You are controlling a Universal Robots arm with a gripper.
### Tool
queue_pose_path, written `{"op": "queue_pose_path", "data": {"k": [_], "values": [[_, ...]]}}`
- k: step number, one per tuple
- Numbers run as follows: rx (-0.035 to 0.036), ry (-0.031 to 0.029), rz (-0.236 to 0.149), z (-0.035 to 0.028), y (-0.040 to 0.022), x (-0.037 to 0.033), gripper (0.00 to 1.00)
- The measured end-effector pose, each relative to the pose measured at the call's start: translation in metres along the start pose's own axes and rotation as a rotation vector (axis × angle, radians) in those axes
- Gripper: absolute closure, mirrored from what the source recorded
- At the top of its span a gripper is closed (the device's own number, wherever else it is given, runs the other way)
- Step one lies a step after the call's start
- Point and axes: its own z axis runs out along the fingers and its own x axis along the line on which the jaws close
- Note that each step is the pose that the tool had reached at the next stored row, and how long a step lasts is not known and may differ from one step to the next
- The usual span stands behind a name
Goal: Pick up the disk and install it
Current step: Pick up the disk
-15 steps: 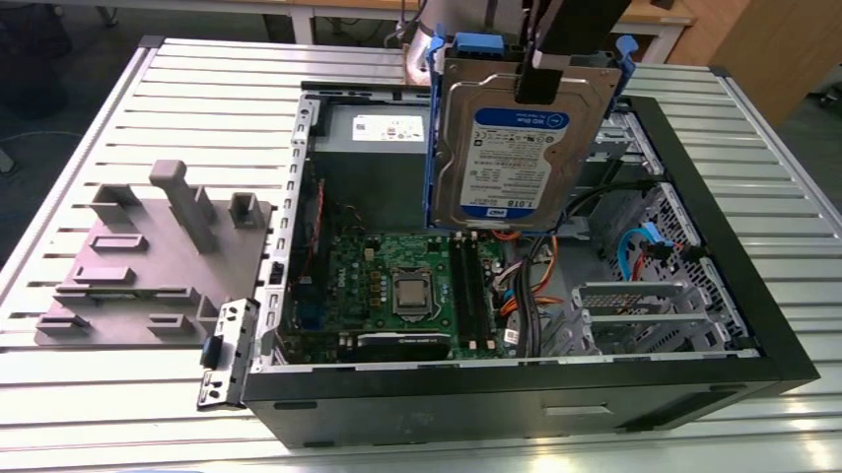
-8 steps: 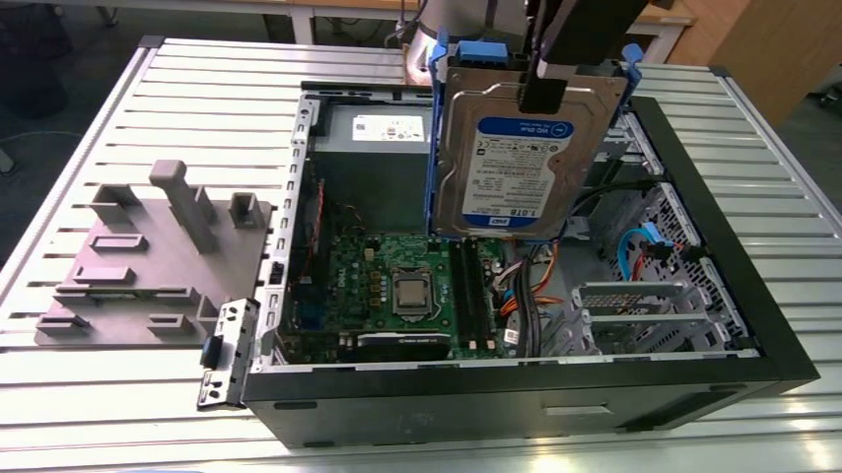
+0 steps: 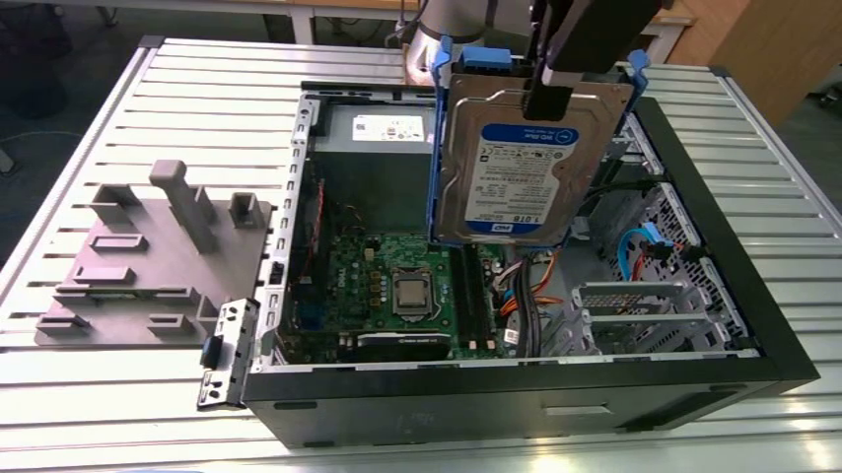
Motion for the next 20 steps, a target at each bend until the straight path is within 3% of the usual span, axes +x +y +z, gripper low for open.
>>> {"op": "queue_pose_path", "data": {"k": [5,9,13,20], "values": [[-0.0001,0.0001,0.0,0.0001,-0.0075,0.0008,0.65],[0.0,0.0,0.0,0.0004,-0.0095,0.0067,0.65],[0.0,-0.0001,0.0,0.0005,-0.0114,0.0081,0.65],[-0.0002,0.0002,0.0,0.0007,-0.0245,0.0118,0.65]]}}
